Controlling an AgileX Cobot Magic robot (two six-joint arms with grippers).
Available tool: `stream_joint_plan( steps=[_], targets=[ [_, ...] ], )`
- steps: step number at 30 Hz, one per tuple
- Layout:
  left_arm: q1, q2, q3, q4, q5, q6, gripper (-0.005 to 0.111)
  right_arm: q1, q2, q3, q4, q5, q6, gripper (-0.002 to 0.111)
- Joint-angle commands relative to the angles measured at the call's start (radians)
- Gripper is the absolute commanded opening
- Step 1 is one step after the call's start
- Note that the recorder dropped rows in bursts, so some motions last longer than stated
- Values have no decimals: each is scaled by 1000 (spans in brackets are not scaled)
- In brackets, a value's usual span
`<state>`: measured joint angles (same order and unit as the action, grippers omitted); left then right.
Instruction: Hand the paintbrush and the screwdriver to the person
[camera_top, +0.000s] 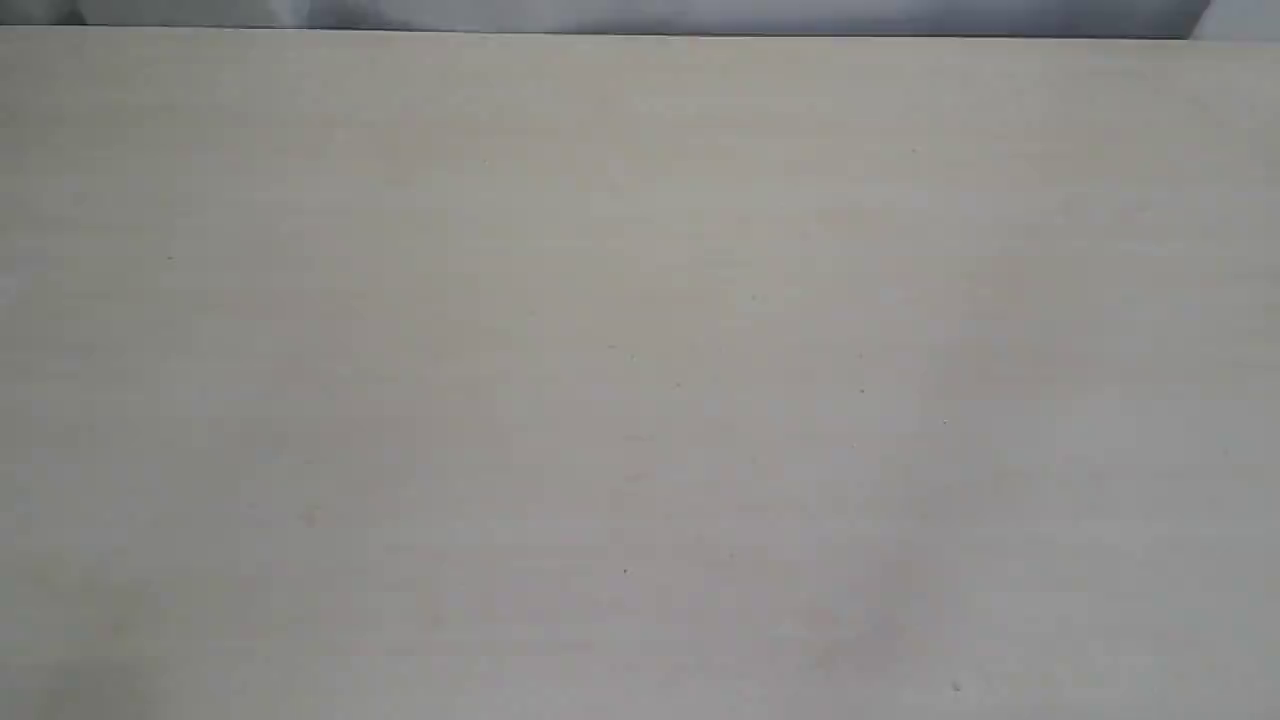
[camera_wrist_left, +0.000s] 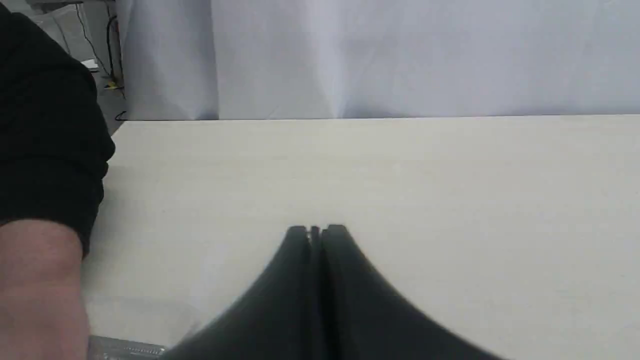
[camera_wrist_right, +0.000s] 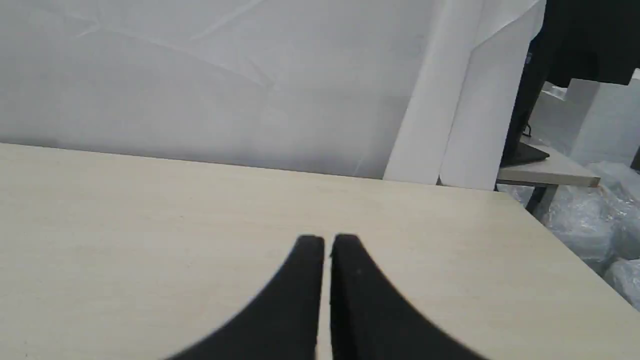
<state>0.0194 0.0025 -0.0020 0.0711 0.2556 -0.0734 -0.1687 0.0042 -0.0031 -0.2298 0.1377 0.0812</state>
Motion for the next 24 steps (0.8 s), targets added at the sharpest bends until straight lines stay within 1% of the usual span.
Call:
stream_joint_plan(
  steps=[1, 6, 10, 24],
  targets=[
    [-8, -2, 2, -5, -6, -2, 0, -3, -4, 3, 133, 29, -146, 4],
    [-8, -2, 2, -5, -6, -2, 0, -3, -4, 3, 165, 31, -139, 4],
    [-8, -2, 2, -5, -6, -2, 0, -3, -4, 3, 165, 34, -81, 4],
    [-8, -2, 2, -1, -6, -2, 0, -3, -4, 3, 165, 120, -81, 4]
  ],
)
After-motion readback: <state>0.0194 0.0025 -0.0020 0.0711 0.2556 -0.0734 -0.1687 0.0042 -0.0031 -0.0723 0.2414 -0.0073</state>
